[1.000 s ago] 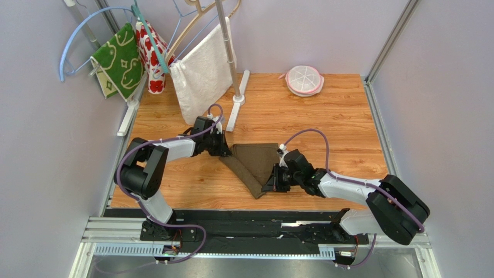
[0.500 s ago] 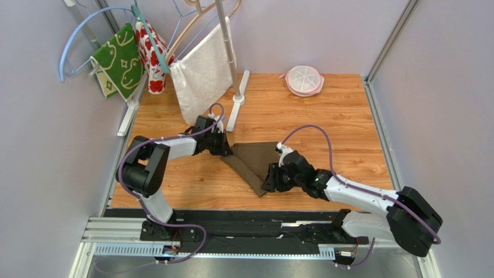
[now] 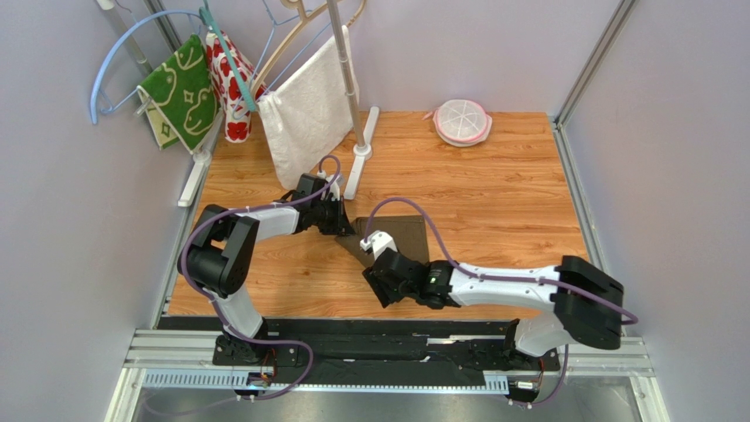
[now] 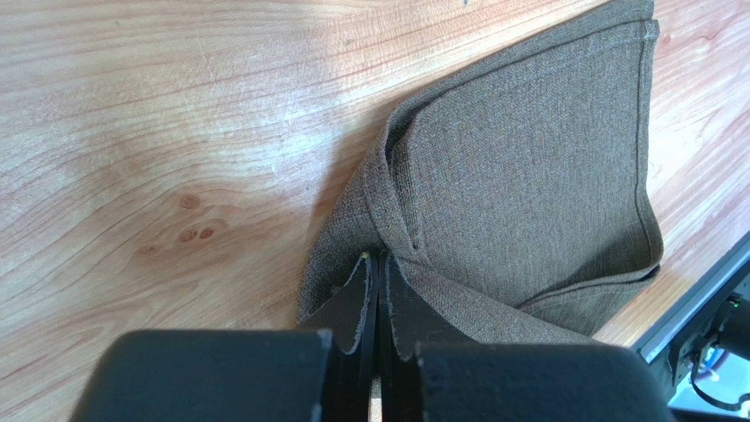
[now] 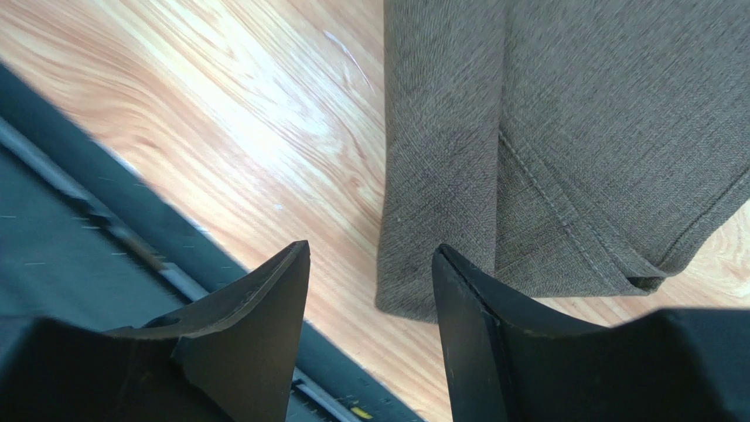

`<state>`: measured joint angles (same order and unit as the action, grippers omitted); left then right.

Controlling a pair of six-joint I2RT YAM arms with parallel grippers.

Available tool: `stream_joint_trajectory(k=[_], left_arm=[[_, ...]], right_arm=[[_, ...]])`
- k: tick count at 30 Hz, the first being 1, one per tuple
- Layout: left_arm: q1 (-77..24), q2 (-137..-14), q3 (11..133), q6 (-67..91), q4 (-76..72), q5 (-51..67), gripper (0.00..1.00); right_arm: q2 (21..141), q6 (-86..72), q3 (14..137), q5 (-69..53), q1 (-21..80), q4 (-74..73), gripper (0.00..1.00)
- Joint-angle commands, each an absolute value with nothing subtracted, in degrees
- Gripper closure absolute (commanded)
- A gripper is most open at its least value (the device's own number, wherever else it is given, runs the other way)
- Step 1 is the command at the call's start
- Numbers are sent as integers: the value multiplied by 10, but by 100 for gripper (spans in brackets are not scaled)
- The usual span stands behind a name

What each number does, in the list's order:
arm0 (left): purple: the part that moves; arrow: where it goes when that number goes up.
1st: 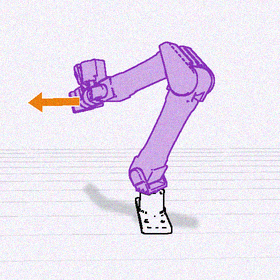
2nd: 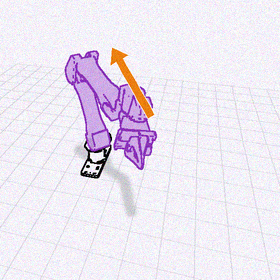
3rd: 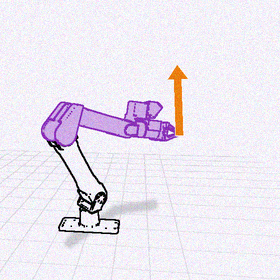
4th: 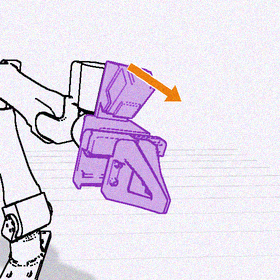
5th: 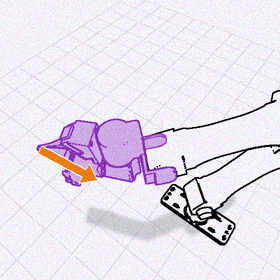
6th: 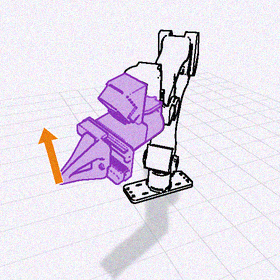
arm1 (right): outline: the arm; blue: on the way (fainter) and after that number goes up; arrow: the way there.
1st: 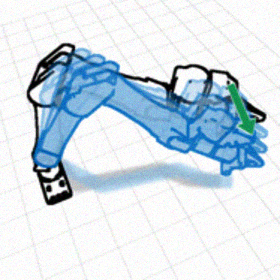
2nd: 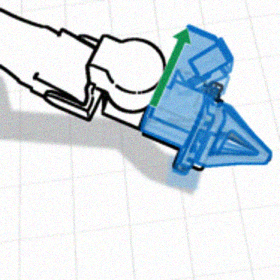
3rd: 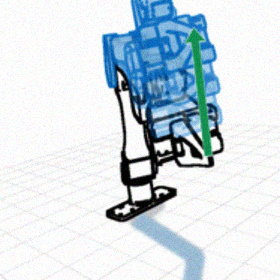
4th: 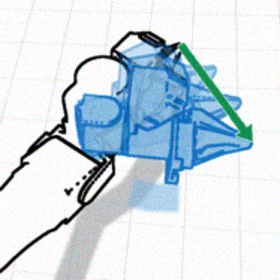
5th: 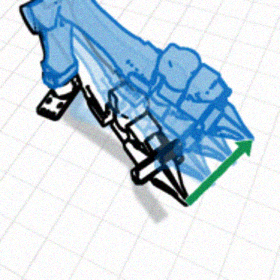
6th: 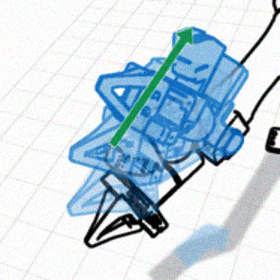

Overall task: Fold the napkin, place the utensils inside, and roll it up
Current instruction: Roll the napkin with the utensil

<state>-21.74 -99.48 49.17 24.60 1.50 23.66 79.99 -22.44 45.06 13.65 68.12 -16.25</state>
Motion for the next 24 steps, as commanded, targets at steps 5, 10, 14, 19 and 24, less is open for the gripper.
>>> stream_joint_trajectory(k=[5,10,14,19,24], left_arm=[[-217,-1031,483,218,76,180,100],[-217,-1034,487,215,80,180,100],[-217,-1036,489,215,81,182,100],[-217,-1041,490,216,78,185,100],[-217,-1042,490,214,77,188,100]], right_arm=[[871,-184,494,279,729,-190,42],[887,-181,480,305,741,-179,42],[892,-176,468,326,740,-170,42],[906,-163,454,317,736,-154,43],[904,-167,433,269,717,-132,46]])
